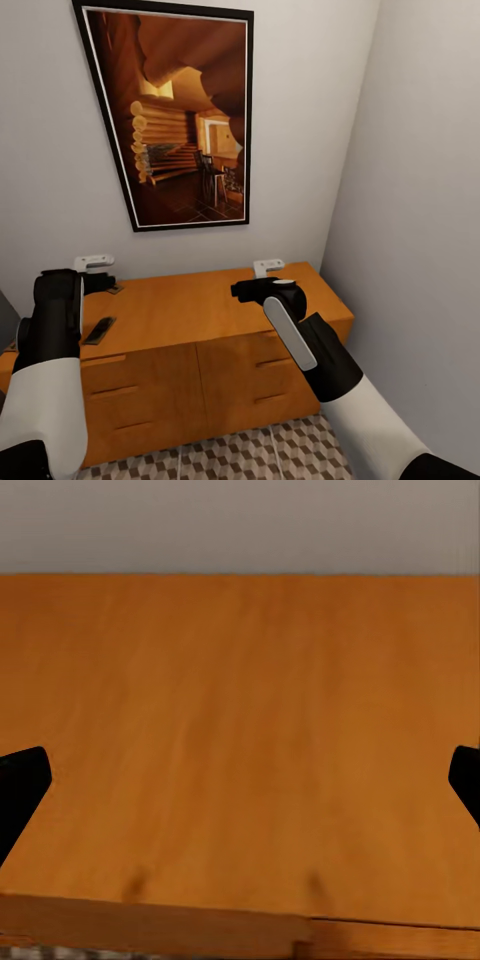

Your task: Take the four mousetraps from the cabinet in the bathroom and place them on the bathroom floor. Make sure all four end up on the same floor surface, and ensure that at least two of them are either under or directly next to the same bathroom sink.

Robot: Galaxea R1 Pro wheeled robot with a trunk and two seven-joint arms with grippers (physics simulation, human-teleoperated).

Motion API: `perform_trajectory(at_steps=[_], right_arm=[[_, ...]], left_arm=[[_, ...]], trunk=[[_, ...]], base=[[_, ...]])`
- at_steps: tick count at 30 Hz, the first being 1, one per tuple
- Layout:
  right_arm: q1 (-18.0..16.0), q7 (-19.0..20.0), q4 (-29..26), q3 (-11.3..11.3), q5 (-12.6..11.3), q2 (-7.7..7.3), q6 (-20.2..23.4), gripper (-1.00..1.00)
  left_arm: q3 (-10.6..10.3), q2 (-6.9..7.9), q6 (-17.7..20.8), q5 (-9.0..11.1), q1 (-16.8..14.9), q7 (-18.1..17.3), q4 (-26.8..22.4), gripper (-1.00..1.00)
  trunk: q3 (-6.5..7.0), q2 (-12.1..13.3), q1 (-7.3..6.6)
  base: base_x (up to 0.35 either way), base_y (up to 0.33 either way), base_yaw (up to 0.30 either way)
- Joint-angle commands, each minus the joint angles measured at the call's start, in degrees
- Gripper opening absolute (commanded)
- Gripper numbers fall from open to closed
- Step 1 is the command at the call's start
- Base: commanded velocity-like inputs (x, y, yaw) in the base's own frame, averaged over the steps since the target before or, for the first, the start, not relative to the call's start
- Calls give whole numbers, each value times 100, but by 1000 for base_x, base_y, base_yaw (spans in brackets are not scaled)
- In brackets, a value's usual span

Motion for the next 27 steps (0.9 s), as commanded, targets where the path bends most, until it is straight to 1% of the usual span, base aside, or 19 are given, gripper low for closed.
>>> perform_trajectory(at_steps=[1,2,3,5,7,10,13,17,18,20,24,27], right_arm=[[-6,-65,-6,44,-119,2,25,100],[-6,-76,-9,97,-215,4,40,100],[-6,-79,-10,115,-249,5,46,100],[-6,-85,-10,142,-300,3,54,100],[-5,-88,-7,157,-331,0,56,100],[-5,-91,7,166,-362,-4,44,100],[-5,-93,18,169,-379,-6,34,100],[-5,-93,24,172,-384,-8,28,100],[-5,-94,26,172,-384,-8,27,100],[-5,-94,27,172,-385,-8,23,100],[-5,-94,33,173,-388,-8,18,100],[-5,-94,36,173,-391,-9,14,100]], left_arm=[[3,0,18,-117,27,-60,-19,100],[2,0,18,-177,58,-60,-29,100],[1,0,18,-301,113,-63,-41,100],[-1,0,18,-416,155,-69,-48,100],[-4,1,18,-504,188,-75,-48,100],[-7,6,17,-583,223,-80,-28,100],[-8,29,13,-627,249,-83,-1,100],[-26,124,11,-649,313,-95,18,100],[-48,165,11,-654,346,-109,29,100],[-89,193,7,-659,371,-144,61,100],[-260,261,-3,-667,411,-340,212,100],[-486,370,-9,-671,453,-619,363,100]], trunk=[[-8,-5,2],[-8,-5,2],[-8,-5,2],[-8,-5,2],[-8,-5,2],[-8,-5,2],[-8,-5,2],[-8,-5,2],[-8,-5,2],[-8,-5,2],[-8,-5,2],[-8,-5,2]], base=[[115,0,0],[164,0,0],[186,0,0],[215,0,0],[239,0,0],[170,0,0],[87,0,0],[40,0,0],[18,0,0],[13,0,0],[7,0,0],[3,0,0]])
